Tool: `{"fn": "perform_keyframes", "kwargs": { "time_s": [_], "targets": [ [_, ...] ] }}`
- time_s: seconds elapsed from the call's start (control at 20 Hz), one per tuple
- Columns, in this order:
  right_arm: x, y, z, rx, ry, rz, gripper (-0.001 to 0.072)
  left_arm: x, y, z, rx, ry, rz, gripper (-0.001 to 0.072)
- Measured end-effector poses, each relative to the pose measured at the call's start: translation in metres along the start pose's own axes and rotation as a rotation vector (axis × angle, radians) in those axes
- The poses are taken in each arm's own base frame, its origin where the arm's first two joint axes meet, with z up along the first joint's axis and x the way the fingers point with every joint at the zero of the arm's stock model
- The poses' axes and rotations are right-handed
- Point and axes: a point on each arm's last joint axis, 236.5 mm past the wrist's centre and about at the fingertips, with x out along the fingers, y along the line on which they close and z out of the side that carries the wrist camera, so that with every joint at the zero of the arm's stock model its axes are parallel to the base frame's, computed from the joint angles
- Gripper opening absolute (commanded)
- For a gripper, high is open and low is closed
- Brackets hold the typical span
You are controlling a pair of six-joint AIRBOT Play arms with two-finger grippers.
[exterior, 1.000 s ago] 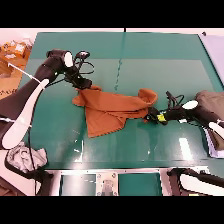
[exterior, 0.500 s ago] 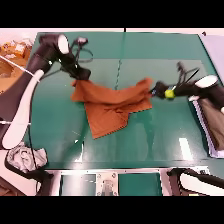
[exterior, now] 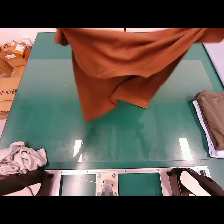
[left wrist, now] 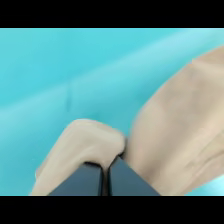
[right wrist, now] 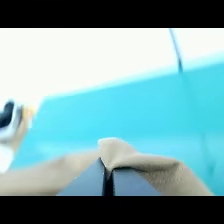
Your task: Fold the shirts.
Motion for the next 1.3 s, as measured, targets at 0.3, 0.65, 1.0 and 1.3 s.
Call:
{"fn": "perform_keyframes", "kwargs": {
  "time_s": [0.3,0.65,1.0,1.3],
  "targets": [
    [-0.072,0.048,0.076,-0.084,-0.255,-0.018,0.0013,-0.109,-0.084,0.044,0.048,-0.245,-0.256,0.0029],
    [-0.054,0.020,0.079,-0.028,-0.240,-0.047,0.0013,-0.101,-0.076,0.054,0.048,-0.308,-0.228,0.0028],
    [0.065,-0.068,-0.006,0.115,0.063,-0.049,0.0013,0.061,-0.002,-0.015,-0.075,-0.017,-0.090,0.0029],
    [0.188,-0.128,-0.147,0.231,0.408,-0.025,0.0014,0.204,0.056,-0.115,-0.203,0.231,-0.020,0.0029]
  ]
}}
